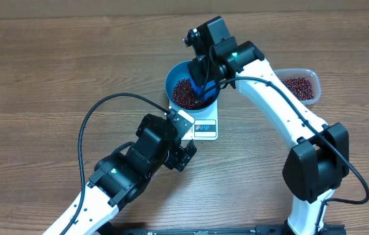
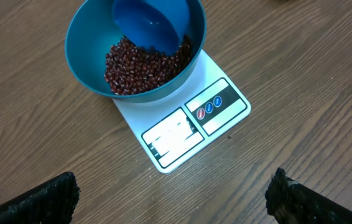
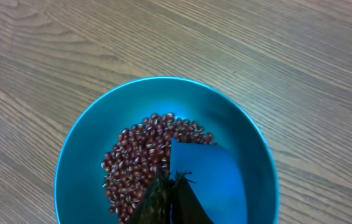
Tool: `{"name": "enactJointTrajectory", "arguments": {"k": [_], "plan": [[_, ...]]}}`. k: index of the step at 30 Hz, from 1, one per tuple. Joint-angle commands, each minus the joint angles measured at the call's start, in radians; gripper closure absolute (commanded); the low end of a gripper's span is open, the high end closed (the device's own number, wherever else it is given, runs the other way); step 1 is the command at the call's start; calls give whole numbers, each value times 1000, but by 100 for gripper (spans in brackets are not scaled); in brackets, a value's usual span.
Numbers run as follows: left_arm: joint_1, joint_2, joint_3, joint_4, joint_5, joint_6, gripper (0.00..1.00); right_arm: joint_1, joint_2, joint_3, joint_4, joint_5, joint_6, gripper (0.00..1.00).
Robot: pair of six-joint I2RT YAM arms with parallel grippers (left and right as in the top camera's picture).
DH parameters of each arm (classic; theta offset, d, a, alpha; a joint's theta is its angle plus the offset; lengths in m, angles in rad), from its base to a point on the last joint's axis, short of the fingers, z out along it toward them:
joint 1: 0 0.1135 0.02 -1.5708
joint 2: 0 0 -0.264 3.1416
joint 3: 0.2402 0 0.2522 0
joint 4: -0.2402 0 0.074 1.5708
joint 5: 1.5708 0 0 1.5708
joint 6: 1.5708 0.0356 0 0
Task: Scoop item into bowl and weigh 150g on scale
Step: 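Tip the blue cup with the right gripper to pour beans into bowl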
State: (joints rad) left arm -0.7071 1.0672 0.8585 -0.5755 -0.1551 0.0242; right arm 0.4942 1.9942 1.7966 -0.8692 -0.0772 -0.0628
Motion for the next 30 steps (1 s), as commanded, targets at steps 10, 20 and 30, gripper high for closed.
{"name": "enactJointTrajectory", "arguments": {"k": [10, 20, 30], "plan": [[2, 5, -5, 3, -12, -13, 1, 16, 3, -3, -29, -36, 6, 96], [2, 5, -5, 3, -12, -13, 0, 15, -31, -1, -31, -114, 5, 96], [2, 5, -5, 3, -12, -13, 0, 14, -32, -1, -29, -214, 5, 96]]}}
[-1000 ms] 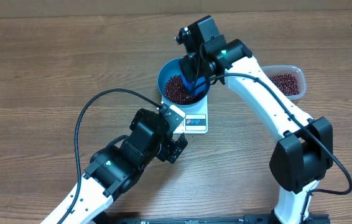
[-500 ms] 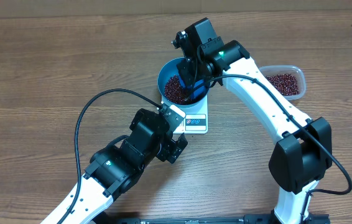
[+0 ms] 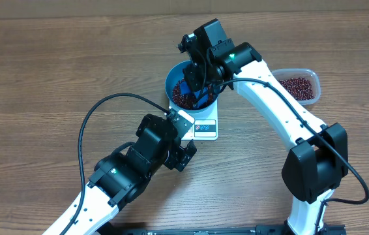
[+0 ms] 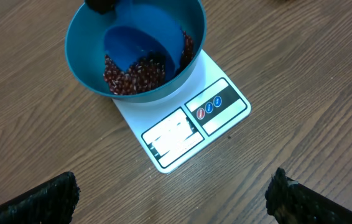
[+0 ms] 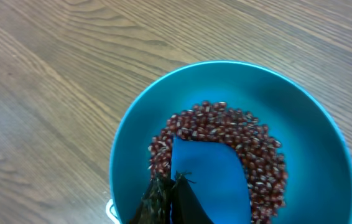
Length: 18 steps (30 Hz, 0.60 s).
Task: Scoop item into bowl and weigh 150g on scale
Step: 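Tip the blue cup with the right gripper to pour beans into bowl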
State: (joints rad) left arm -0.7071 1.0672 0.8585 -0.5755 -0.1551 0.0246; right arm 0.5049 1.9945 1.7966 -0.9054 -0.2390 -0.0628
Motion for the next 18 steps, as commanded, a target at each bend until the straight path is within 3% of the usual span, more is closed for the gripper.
{"name": "enactJointTrajectory", "arguments": {"k": [1, 18], "plan": [[2, 5, -5, 3, -12, -13, 0, 3, -33, -1, 7, -53, 6, 96], [2, 5, -5, 3, -13, -13, 0, -67, -33, 37, 17, -146, 37, 96]]}}
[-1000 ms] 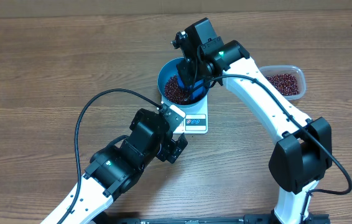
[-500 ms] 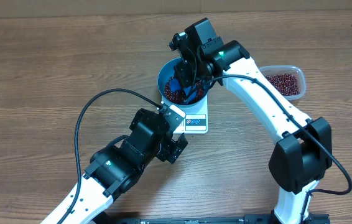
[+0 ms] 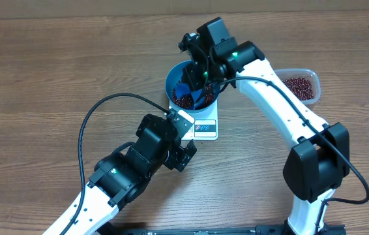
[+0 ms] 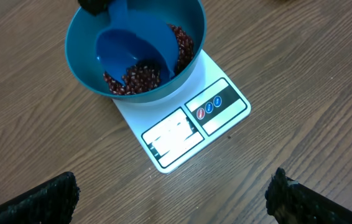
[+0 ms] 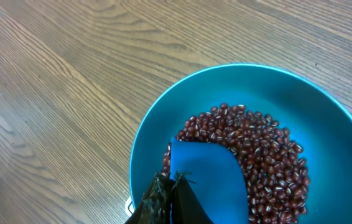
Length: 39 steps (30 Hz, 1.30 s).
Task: Scoop item into bowl and weigh 150g on scale
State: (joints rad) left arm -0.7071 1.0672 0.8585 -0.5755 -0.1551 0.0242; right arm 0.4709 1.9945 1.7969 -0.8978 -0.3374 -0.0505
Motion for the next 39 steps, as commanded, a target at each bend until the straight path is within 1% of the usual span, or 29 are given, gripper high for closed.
{"name": "enactJointTrajectory", "arguments": {"k": [1, 7, 15, 25, 33, 39], "plan": [[2, 5, -5, 3, -12, -13, 0, -41, -33, 37, 10, -62, 24, 96], [2, 5, -5, 3, -12, -13, 1, -95, -35, 37, 11, -162, 25, 96], [2, 5, -5, 3, -12, -13, 1, -108, -55, 37, 9, -161, 23, 96], [2, 5, -5, 3, -12, -13, 0, -108, -111, 37, 11, -78, 16, 96], [2, 5, -5, 3, -12, -13, 0, -104, -140, 37, 8, -55, 16, 96], [2, 5, -5, 3, -12, -13, 0, -75, -142, 37, -16, 57, 15, 96]]}}
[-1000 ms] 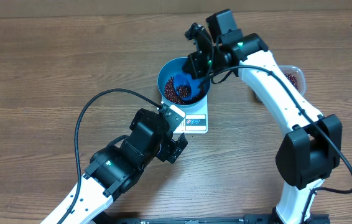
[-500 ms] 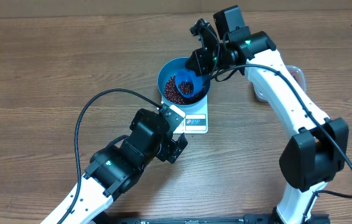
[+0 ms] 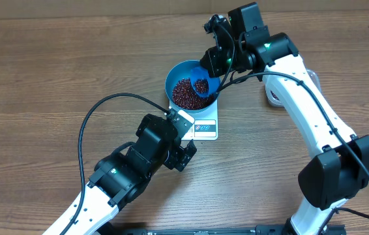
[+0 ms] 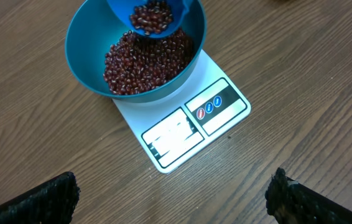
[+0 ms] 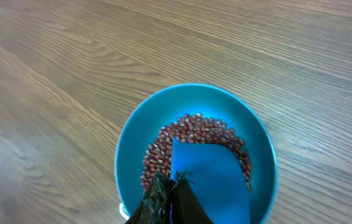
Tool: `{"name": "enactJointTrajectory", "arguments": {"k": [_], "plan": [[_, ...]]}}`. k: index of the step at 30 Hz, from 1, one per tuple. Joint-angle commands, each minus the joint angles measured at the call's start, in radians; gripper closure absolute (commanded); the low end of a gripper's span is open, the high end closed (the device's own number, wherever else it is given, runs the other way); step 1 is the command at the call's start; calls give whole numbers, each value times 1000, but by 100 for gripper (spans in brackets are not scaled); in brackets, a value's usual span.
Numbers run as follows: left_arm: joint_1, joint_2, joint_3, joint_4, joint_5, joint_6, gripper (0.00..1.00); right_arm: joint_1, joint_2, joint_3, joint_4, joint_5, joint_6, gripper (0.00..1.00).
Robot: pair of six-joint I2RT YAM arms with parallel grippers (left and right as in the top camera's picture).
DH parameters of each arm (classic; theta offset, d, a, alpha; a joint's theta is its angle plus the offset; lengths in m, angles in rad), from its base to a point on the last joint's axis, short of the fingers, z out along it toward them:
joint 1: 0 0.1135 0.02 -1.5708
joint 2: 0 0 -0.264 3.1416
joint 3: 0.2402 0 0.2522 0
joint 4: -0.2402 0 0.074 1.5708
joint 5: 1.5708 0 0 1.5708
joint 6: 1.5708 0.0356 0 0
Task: Scoop item into bowl and weigh 150g on scale
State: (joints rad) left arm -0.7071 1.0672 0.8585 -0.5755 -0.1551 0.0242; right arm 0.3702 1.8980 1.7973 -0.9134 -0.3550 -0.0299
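Note:
A teal bowl (image 3: 186, 93) of red beans (image 4: 140, 62) stands on the white scale (image 3: 205, 128). My right gripper (image 5: 174, 180) is shut on the handle of a blue scoop (image 3: 201, 84). The scoop hangs above the bowl's far right side with a small load of beans in it (image 4: 153, 16). From the right wrist view only the scoop's blue back (image 5: 210, 174) shows over the bowl (image 5: 132, 146). My left gripper (image 4: 170, 208) is open over bare wood, in front of the scale (image 4: 185, 121), with nothing between its fingers (image 4: 39, 199).
The clear container of beans at the back right is mostly hidden under my right arm; only a bit of its rim (image 3: 273, 98) shows. The left arm's black cable (image 3: 100, 108) loops over the table to the left of the scale.
The scoop was down among the beans at the bowl's left side; now it is raised above the bowl's far right side with beans in it. The right arm has shifted right and back. The left arm has not moved.
The scoop first lay in the right of the bowl over the beans. It was then further left with its mouth in the beans, then dug in at the left side. Now it is lifted out carrying beans. The left gripper stayed open in front of the scale.

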Motion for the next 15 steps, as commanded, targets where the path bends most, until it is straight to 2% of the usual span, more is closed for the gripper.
{"name": "enactJointTrajectory", "arguments": {"k": [1, 15], "plan": [[2, 5, -5, 3, -13, -13, 0, 33, -45, 37, -4, 95, -6, 96], [2, 5, -5, 3, -12, -13, 0, 62, -45, 37, -8, 134, -28, 96]]}}
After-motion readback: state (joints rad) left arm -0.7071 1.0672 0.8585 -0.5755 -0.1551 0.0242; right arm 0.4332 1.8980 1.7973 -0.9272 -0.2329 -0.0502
